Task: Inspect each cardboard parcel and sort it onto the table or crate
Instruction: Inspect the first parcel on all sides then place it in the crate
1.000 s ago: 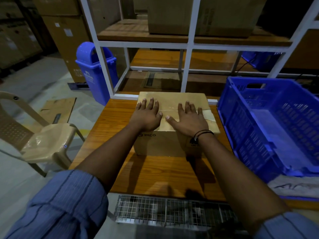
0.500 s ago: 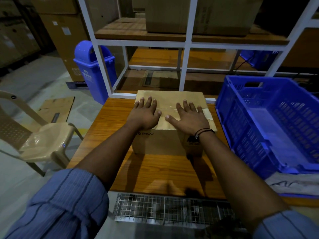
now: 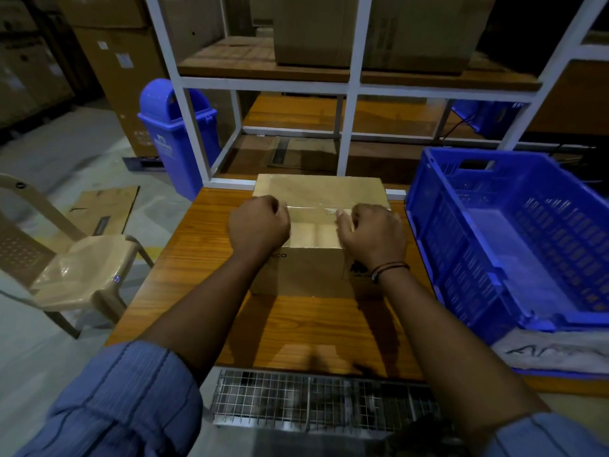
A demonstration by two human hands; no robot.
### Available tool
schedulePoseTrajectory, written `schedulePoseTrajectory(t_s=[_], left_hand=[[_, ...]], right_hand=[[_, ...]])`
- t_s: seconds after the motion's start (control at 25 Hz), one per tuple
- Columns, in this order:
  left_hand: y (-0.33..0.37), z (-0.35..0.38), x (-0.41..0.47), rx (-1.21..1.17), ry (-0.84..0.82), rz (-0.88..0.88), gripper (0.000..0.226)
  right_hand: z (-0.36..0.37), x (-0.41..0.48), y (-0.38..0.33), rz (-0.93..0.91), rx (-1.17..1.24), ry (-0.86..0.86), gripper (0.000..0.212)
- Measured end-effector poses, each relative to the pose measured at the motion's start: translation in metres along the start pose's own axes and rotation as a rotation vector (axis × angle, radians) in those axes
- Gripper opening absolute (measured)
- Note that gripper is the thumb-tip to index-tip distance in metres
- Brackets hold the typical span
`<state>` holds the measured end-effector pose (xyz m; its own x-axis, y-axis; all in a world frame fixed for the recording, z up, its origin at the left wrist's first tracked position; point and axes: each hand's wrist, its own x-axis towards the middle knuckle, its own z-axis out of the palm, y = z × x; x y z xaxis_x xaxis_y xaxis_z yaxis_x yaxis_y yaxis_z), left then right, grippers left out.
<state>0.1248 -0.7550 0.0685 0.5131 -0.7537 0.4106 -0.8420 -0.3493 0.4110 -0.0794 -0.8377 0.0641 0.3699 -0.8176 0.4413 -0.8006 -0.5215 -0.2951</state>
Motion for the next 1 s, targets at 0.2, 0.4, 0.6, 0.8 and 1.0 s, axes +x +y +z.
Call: schedulePoseTrajectory(t_s=[0.2, 0.4, 0.6, 0.8, 1.0], left_hand=[[-0.001, 0.0, -0.047, -0.311, 0.22, -0.245, 0.032], [-0.02, -0.001, -0.063, -0.373, 0.109, -0.153, 0.037], [0.006, -0.056, -0.038, -0.358, 0.312, -0.042, 0.03], [0.032, -0.062, -0.01, -0.071, 0.085, 0.006, 0.056], [0.036, -0.053, 0.001, 0.126, -0.046, 0.018, 0.072]], right_hand=[[0.024, -0.058, 0.007, 0.142, -0.021, 0.21, 0.054], [0.028, -0.077, 0.019, 0.158, 0.185, 0.174, 0.061], [-0.037, -0.038, 0.007, 0.161, 0.205, 0.399, 0.047], [-0.073, 0.016, 0.001, 0.213, -0.055, 0.244, 0.051], [-0.067, 0.019, -0.021, 0.162, -0.188, -0.066, 0.076]])
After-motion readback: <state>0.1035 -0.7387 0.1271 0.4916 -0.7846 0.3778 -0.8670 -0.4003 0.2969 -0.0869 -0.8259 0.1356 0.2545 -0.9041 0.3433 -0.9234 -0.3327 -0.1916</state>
